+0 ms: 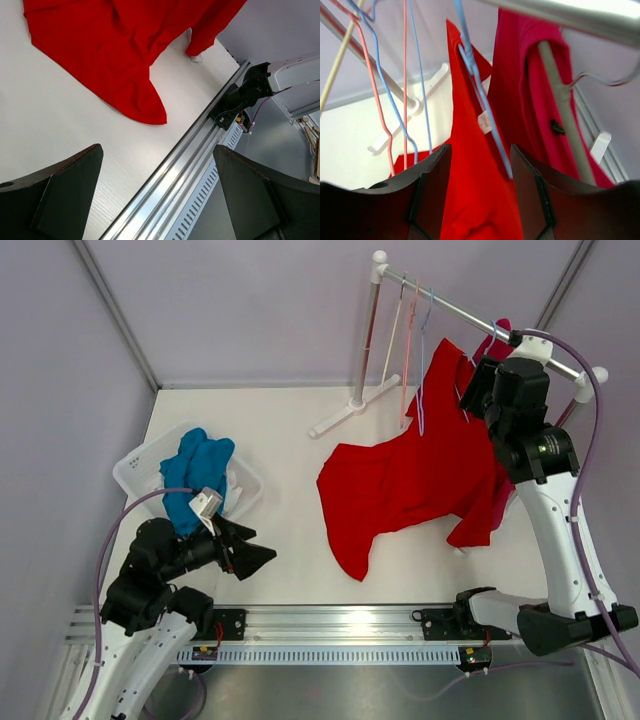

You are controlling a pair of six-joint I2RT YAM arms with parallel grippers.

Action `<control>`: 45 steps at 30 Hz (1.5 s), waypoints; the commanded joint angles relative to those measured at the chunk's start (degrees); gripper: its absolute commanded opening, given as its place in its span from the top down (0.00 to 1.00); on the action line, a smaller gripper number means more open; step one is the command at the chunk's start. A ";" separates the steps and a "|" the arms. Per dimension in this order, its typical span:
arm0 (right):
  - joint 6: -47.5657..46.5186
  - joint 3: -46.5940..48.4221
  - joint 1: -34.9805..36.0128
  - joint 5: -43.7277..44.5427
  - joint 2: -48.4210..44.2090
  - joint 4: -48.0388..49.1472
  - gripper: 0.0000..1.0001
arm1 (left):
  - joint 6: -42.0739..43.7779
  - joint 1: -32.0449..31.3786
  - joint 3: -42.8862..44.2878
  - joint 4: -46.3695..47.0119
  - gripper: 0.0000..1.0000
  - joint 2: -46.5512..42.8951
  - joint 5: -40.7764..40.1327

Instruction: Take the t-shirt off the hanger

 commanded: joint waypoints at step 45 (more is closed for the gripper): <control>1.83 -10.24 -1.88 -6.00 -9.41 29.63 1.00 | -0.20 -0.11 4.02 3.14 0.01 4.11 1.82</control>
